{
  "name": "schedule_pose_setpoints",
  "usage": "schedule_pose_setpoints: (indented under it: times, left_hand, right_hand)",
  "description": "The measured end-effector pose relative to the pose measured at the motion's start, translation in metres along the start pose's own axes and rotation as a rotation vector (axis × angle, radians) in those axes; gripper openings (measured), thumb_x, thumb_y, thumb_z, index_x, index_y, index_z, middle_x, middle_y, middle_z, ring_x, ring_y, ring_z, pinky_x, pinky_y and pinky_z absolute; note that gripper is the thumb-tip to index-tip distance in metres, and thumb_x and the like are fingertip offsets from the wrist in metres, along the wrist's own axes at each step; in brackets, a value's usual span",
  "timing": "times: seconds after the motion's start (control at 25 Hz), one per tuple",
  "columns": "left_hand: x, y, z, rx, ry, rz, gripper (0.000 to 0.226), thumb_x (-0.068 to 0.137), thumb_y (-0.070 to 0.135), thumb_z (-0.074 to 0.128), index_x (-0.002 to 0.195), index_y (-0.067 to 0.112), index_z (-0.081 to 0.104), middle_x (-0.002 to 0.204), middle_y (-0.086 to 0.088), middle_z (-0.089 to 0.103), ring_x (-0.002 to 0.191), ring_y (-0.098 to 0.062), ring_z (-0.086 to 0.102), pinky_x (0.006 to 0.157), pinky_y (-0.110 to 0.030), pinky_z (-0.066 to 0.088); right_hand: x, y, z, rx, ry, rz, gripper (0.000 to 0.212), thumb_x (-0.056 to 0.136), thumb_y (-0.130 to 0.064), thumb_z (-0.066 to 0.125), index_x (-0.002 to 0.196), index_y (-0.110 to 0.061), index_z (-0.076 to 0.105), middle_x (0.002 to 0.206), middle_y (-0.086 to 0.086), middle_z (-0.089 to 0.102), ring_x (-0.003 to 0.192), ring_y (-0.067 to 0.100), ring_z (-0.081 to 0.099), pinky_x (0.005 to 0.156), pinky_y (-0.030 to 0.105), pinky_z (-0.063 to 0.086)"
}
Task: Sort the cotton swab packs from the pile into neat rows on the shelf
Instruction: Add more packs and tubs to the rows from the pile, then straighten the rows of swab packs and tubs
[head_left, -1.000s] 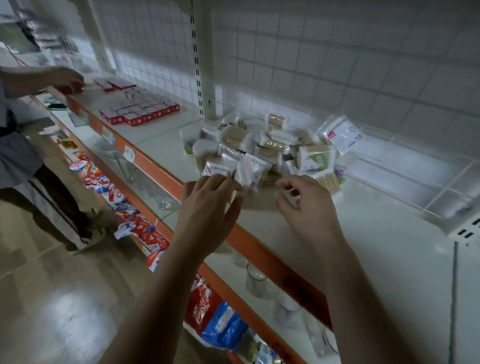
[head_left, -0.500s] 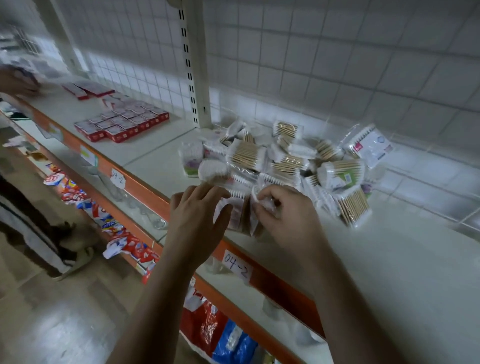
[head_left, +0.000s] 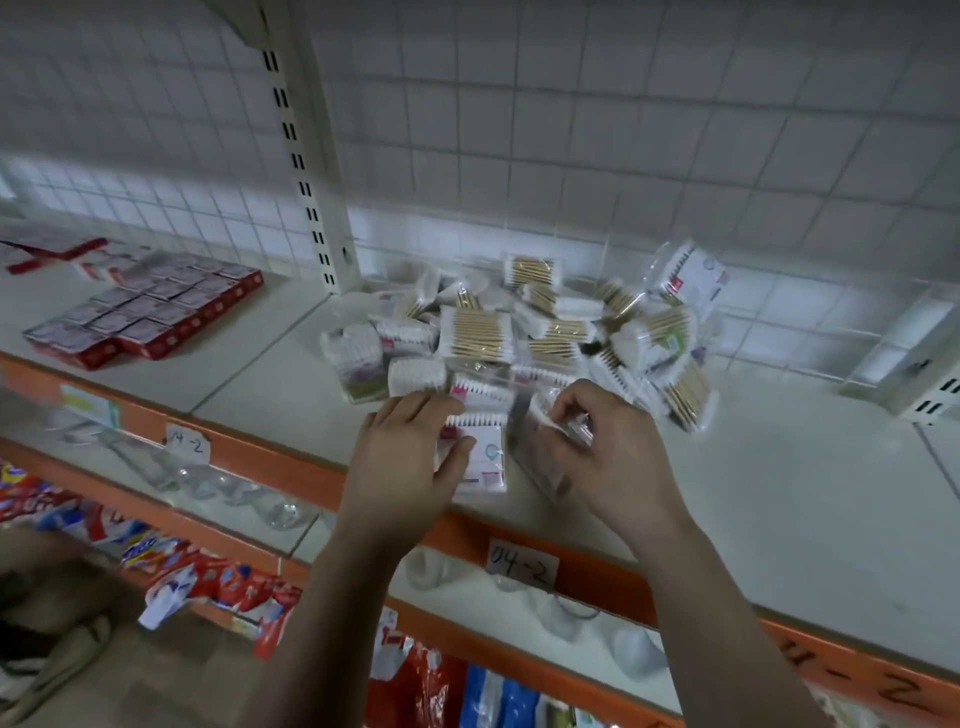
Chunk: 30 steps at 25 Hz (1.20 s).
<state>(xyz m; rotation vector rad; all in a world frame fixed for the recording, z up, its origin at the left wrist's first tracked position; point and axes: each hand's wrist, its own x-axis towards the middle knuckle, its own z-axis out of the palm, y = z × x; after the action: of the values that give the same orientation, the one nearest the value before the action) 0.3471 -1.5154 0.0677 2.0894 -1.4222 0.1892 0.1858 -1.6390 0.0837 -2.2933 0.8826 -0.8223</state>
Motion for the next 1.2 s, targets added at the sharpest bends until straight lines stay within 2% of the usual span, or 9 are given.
schedule_pose_setpoints:
  times: [0.12, 0.2, 0.4, 0.52, 0.6, 0.76, 0.92, 1.08, 1.2]
  left_hand:
    - [0.007, -0.002, 0.002, -0.045, -0.02, 0.065, 0.032, 0.083, 0.029, 0.065, 0.113, 0.019, 0.062, 0.111, 0.001, 0.063, 0.1, -0.02, 0.057, 0.088, -0.037, 0.047]
    - [0.011, -0.003, 0.004, -0.036, -0.039, 0.103, 0.04, 0.077, 0.027, 0.074, 0.114, 0.017, 0.063, 0.112, -0.002, 0.063, 0.102, -0.022, 0.057, 0.089, -0.036, 0.045]
    - [0.019, -0.003, 0.006, -0.062, -0.115, 0.151, 0.055, 0.07, 0.032, 0.08, 0.12, 0.018, 0.061, 0.112, -0.003, 0.063, 0.105, -0.026, 0.055, 0.089, -0.039, 0.047]
    - [0.019, -0.003, 0.007, -0.082, -0.12, 0.169, 0.059, 0.066, 0.032, 0.083, 0.12, 0.017, 0.063, 0.112, -0.003, 0.06, 0.104, -0.025, 0.056, 0.089, -0.04, 0.048]
    - [0.018, -0.004, 0.008, -0.133, -0.131, 0.172, 0.061, 0.064, 0.029, 0.085, 0.119, 0.013, 0.064, 0.113, -0.003, 0.057, 0.105, -0.024, 0.056, 0.089, -0.038, 0.047]
    - [0.014, 0.005, 0.014, -0.188, -0.098, 0.208, 0.042, 0.074, 0.02, 0.079, 0.111, 0.008, 0.065, 0.11, -0.004, 0.052, 0.099, -0.02, 0.053, 0.087, -0.028, 0.042]
    - [0.013, 0.033, 0.021, -0.203, -0.062, 0.283, 0.028, 0.084, 0.021, 0.069, 0.109, 0.009, 0.064, 0.105, -0.006, 0.056, 0.093, -0.028, 0.057, 0.082, -0.042, 0.049]
    - [0.014, 0.083, 0.033, -0.209, -0.081, 0.375, 0.031, 0.086, 0.03, 0.059, 0.11, 0.011, 0.064, 0.104, -0.006, 0.061, 0.096, -0.03, 0.057, 0.088, -0.041, 0.044]
    - [0.01, 0.128, 0.043, -0.235, -0.074, 0.445, 0.032, 0.085, 0.029, 0.056, 0.109, 0.01, 0.064, 0.105, -0.007, 0.06, 0.098, -0.028, 0.052, 0.087, -0.036, 0.039]
  right_hand:
    - [-0.005, -0.001, -0.008, -0.021, 0.059, 0.061, 0.015, 0.08, -0.022, 0.071, 0.078, -0.024, 0.056, 0.076, -0.013, 0.06, 0.076, 0.003, 0.056, 0.064, 0.023, 0.045]
    - [-0.009, -0.002, -0.013, -0.041, 0.086, 0.093, 0.016, 0.081, -0.027, 0.071, 0.077, -0.025, 0.056, 0.076, -0.013, 0.061, 0.076, 0.003, 0.056, 0.063, 0.022, 0.043]
    - [-0.018, -0.004, -0.021, -0.082, 0.163, 0.128, 0.018, 0.079, -0.027, 0.073, 0.075, -0.024, 0.056, 0.073, -0.012, 0.063, 0.07, 0.006, 0.056, 0.063, 0.023, 0.043]
    - [-0.024, -0.006, -0.026, -0.086, 0.194, 0.138, 0.017, 0.08, -0.023, 0.073, 0.076, -0.021, 0.057, 0.073, -0.011, 0.062, 0.069, 0.006, 0.055, 0.061, 0.018, 0.041]
    - [-0.03, -0.008, -0.031, -0.056, 0.216, 0.157, 0.016, 0.08, -0.019, 0.073, 0.077, -0.017, 0.057, 0.071, -0.01, 0.061, 0.063, 0.007, 0.057, 0.055, 0.015, 0.042]
    - [-0.045, -0.01, -0.043, -0.035, 0.267, 0.181, 0.016, 0.079, -0.015, 0.073, 0.082, -0.017, 0.057, 0.073, -0.009, 0.061, 0.065, 0.006, 0.057, 0.054, 0.013, 0.04]
    - [-0.066, -0.003, -0.064, -0.135, 0.332, 0.198, 0.024, 0.079, -0.02, 0.073, 0.097, -0.017, 0.058, 0.081, -0.008, 0.061, 0.07, 0.017, 0.054, 0.062, 0.024, 0.04]
    - [-0.097, 0.014, -0.1, -0.178, 0.408, 0.272, 0.033, 0.082, -0.022, 0.071, 0.113, -0.019, 0.061, 0.092, -0.005, 0.059, 0.088, 0.013, 0.058, 0.069, 0.015, 0.039]
    - [-0.128, 0.03, -0.131, -0.223, 0.465, 0.304, 0.033, 0.081, -0.021, 0.071, 0.114, -0.018, 0.065, 0.101, -0.002, 0.067, 0.093, 0.012, 0.06, 0.074, 0.014, 0.041]
